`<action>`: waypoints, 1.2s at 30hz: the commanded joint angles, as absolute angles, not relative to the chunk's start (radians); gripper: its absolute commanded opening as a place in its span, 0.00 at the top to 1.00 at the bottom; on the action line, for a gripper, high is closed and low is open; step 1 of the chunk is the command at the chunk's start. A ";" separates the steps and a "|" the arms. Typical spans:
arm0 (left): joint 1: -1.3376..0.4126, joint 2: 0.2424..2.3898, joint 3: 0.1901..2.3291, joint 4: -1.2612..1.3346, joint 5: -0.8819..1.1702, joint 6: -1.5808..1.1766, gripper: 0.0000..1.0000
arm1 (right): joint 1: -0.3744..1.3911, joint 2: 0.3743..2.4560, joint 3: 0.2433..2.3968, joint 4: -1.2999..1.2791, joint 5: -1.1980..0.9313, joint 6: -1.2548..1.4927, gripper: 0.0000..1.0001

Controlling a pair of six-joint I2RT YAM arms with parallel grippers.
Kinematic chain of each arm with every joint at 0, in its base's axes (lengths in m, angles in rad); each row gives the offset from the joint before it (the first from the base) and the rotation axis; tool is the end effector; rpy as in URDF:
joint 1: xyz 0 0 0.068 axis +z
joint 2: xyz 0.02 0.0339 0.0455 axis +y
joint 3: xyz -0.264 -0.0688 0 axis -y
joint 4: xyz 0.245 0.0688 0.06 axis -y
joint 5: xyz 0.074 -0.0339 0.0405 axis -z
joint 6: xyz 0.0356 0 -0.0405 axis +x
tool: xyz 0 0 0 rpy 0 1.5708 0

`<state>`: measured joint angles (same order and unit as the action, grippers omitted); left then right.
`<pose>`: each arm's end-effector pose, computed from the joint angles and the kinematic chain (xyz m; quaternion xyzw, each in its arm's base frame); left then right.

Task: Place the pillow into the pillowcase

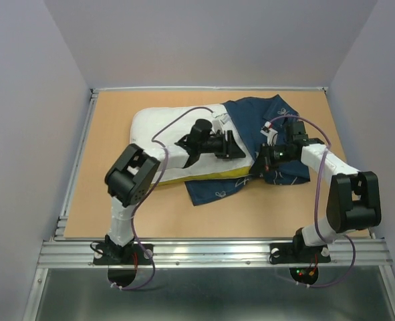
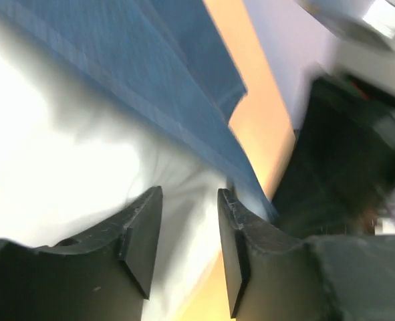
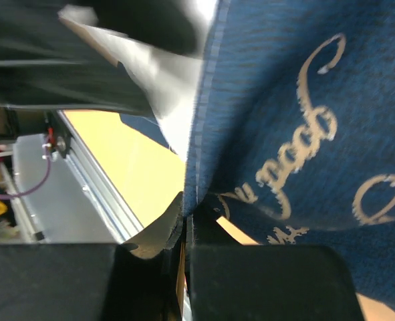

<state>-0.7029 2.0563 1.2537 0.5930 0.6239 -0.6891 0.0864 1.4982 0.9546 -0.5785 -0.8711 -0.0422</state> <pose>0.3354 -0.3114 0.1911 0.1982 0.7383 -0.5670 0.3067 0.2802 0.0516 0.2141 -0.1505 0.8761 0.4157 0.1926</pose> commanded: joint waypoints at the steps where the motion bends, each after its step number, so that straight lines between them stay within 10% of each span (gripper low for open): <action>1: -0.618 1.792 1.125 0.390 0.685 -0.526 0.46 | 0.104 1.529 1.005 -0.511 -0.930 0.047 0.99; 12: -0.469 1.499 1.019 0.008 0.420 -0.080 0.41 | 0.251 1.744 1.156 -0.442 -0.778 0.093 0.98; 15: -0.501 1.512 0.997 0.035 0.396 0.000 0.25 | 0.284 1.756 1.196 -0.442 -0.795 0.106 0.96; 21: -0.528 1.635 1.043 0.017 0.305 0.222 0.22 | 0.282 1.642 1.210 -0.538 -0.740 0.045 0.47; 24: -0.525 1.689 1.080 0.002 0.252 0.256 0.24 | 0.247 1.554 1.203 -0.639 -0.625 -0.027 0.39; 36: -0.525 1.703 1.088 -0.014 0.264 0.239 0.25 | 0.150 1.538 1.198 -0.758 -0.075 -0.158 0.47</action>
